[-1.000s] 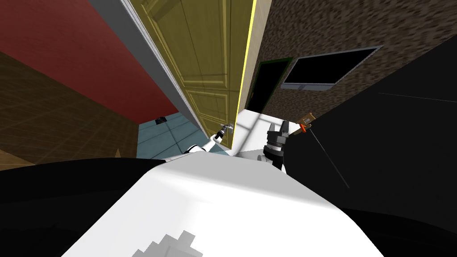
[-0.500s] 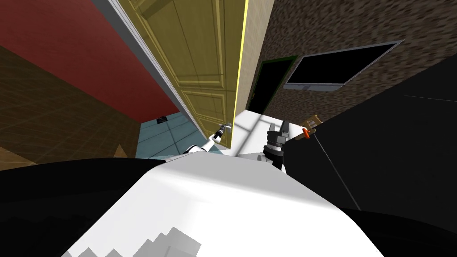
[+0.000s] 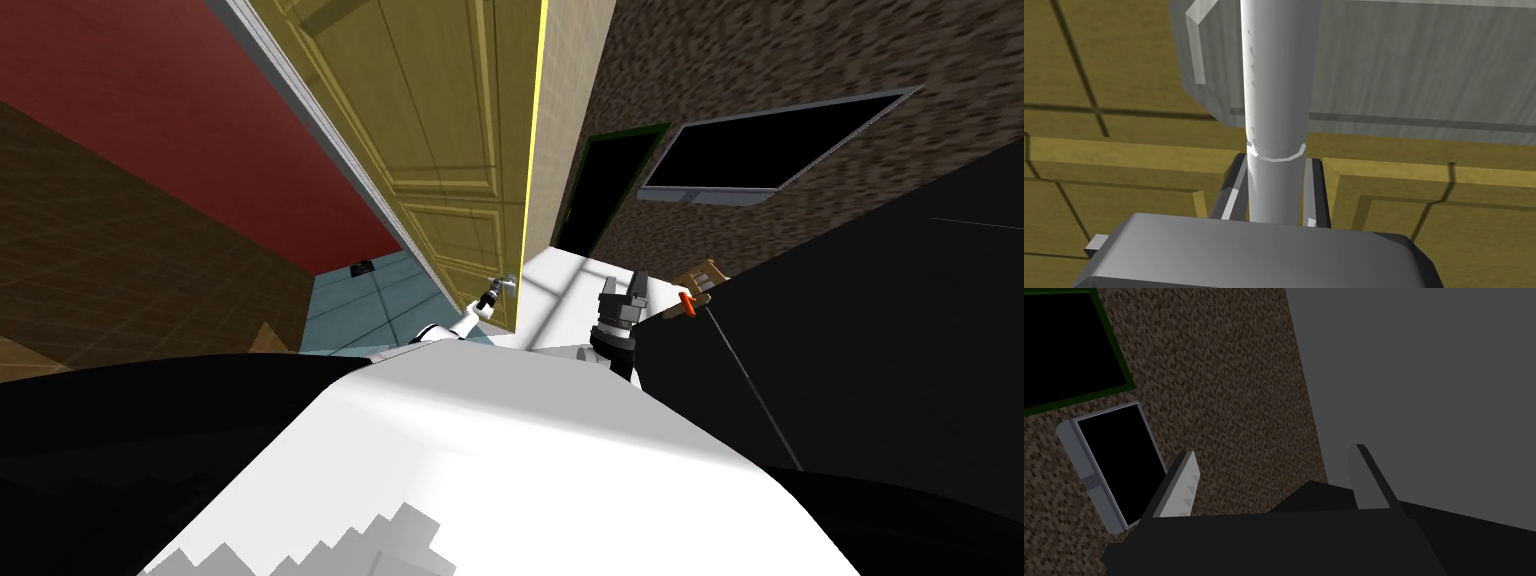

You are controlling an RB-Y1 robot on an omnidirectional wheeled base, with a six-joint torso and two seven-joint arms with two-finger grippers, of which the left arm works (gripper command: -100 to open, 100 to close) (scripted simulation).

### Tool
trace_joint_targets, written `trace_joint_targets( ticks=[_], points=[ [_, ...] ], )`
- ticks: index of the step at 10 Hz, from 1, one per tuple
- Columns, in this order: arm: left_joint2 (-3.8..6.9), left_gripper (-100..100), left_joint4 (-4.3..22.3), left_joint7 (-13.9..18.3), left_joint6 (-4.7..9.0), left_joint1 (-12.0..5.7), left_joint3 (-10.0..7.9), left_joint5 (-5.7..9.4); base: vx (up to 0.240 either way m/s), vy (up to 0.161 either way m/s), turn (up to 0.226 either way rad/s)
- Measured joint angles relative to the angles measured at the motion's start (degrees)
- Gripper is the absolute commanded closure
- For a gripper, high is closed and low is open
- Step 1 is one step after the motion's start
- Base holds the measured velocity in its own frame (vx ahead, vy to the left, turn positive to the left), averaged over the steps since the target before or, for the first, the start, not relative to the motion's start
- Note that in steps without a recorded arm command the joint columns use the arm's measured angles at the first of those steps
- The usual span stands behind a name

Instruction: Push the door open

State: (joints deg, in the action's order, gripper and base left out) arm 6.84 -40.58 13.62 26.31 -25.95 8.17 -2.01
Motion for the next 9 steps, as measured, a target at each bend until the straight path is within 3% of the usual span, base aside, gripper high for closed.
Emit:
trace_joint_targets(
  ticks=[2, 3, 4, 7, 9],
  points=[
    [0.41, 100, -0.30, -0.76, -0.68, 0.70, -1.37, 0.31, 0.131, -0.180, 0.084],
    [0.43, 100, 1.31, -1.22, 0.00, -0.03, -2.40, 0.55, 0.156, -0.134, 0.054],
    [0.50, 100, -0.28, -1.73, -0.30, 1.07, -3.08, 0.66, 0.183, -0.158, 0.076],
    [1.24, 100, 1.49, -2.48, 0.12, -0.11, -5.31, 1.28, 0.146, -0.174, 0.065],
    [1.36, 100, 2.52, -3.27, 0.37, -0.67, -6.77, 1.62, 0.098, -0.091, 0.043]
  ],
)
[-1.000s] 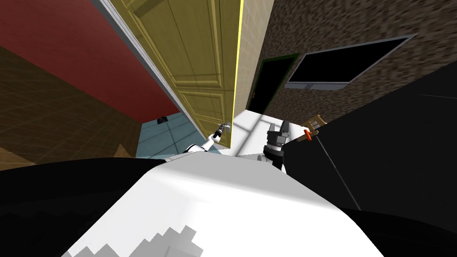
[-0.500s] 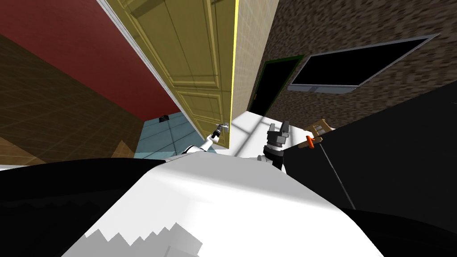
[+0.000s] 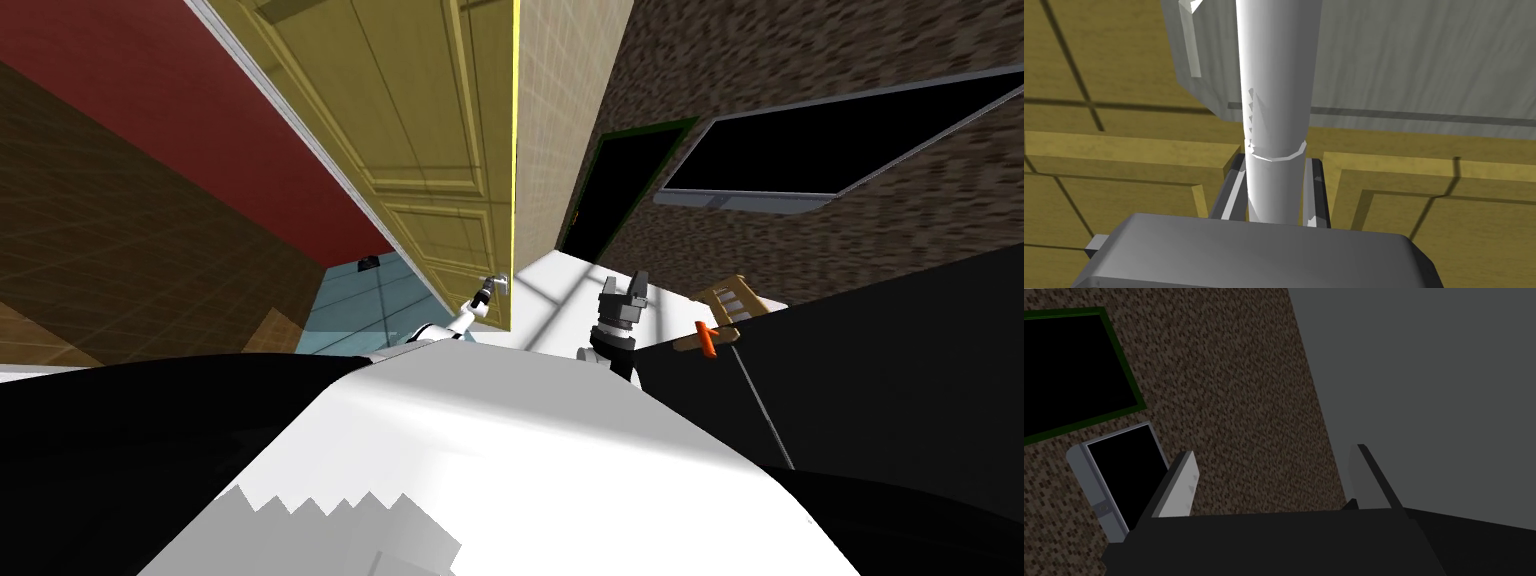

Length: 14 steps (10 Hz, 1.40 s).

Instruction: Push the door open

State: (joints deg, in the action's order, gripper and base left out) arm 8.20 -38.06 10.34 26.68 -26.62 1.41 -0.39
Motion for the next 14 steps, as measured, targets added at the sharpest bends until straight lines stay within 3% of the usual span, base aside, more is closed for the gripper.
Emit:
trace_joint_targets(
  ticks=[7, 8, 10, 11, 12, 13, 14],
  points=[
    [0.59, 100, 1.70, -1.01, 0.46, -0.21, -2.49, 0.81, 0.159, -0.081, 0.047],
    [0.62, 100, 0.03, -1.37, -0.22, 0.79, -3.01, 0.91, 0.181, -0.102, 0.063],
    [1.06, 100, -0.67, -1.79, -0.78, 1.03, -4.11, 1.28, 0.170, -0.115, 0.056],
    [1.69, 100, 0.29, -1.59, -0.45, 0.63, -4.53, 1.50, 0.192, -0.117, 0.082],
    [1.47, 100, 0.77, -2.24, -0.30, 0.44, -5.57, 1.72, 0.200, -0.086, 0.059],
    [1.75, 100, 2.83, -2.61, 0.60, -0.44, -6.27, 1.98, 0.144, -0.069, 0.039],
    [2.02, 100, 3.11, -2.64, 1.18, -0.46, -6.58, 2.08, 0.061, -0.032, 0.009]
  ],
)
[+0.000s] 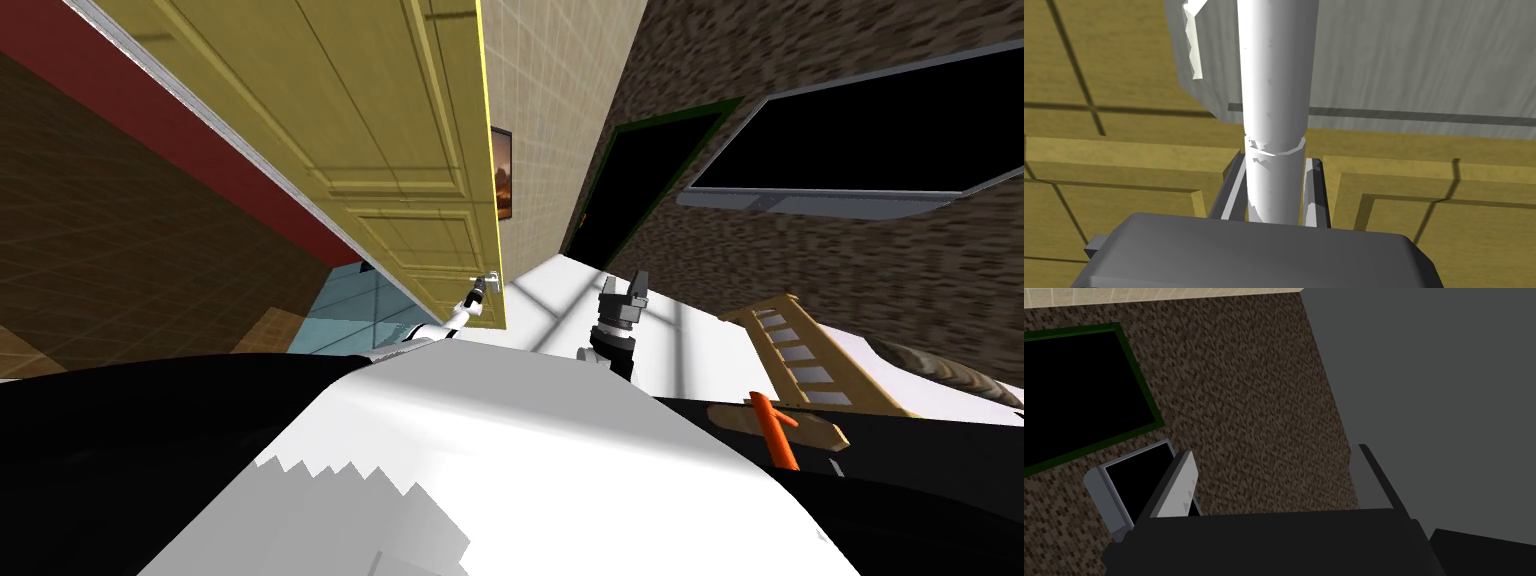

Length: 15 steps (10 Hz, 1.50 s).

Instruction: Push the door open

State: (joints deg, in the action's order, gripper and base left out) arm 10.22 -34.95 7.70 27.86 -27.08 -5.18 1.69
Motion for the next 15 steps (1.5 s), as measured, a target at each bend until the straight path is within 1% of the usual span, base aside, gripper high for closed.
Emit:
trace_joint_targets(
  ticks=[1, 2, 3, 4, 6, 7, 8, 9, 11, 12, 15],
  points=[
    [0.16, 100, -2.21, 0.11, -0.80, 0.98, 0.03, -0.02, 0.117, -0.110, 0.053],
    [0.47, 100, 0.00, -0.03, 0.07, 0.07, -0.66, 0.23, 0.136, -0.103, 0.082],
    [0.50, 100, 0.39, -0.37, 0.43, 0.25, -1.23, 0.37, 0.077, -0.043, 0.036],
    [0.52, 100, -0.10, -0.57, 0.10, 0.50, -1.47, 0.44, 0.024, -0.004, -0.013],
    [0.60, 100, -2.85, -0.62, -1.41, 1.91, -1.77, 0.53, 0.108, -0.090, 0.054],
    [0.67, 100, -3.00, -0.94, -1.81, 2.17, -2.32, 0.67, 0.164, -0.132, 0.088],
    [1.03, 100, -2.60, -1.09, -1.80, 2.20, -2.85, 0.86, 0.210, -0.117, 0.066],
    [1.54, 100, -2.01, -1.01, -1.35, 2.38, -3.35, 1.08, 0.193, -0.124, 0.091],
    [1.85, 100, -1.86, -1.92, -1.42, 1.94, -5.13, 1.55, 0.176, -0.138, 0.082],
    [2.10, 100, -1.35, -2.39, -1.00, 1.74, -5.95, 1.78, 0.178, -0.101, 0.061],
    [2.63, 100, -2.22, -2.96, -1.54, 2.62, -7.51, 2.27, 0.165, -0.081, 0.057]
  ],
)
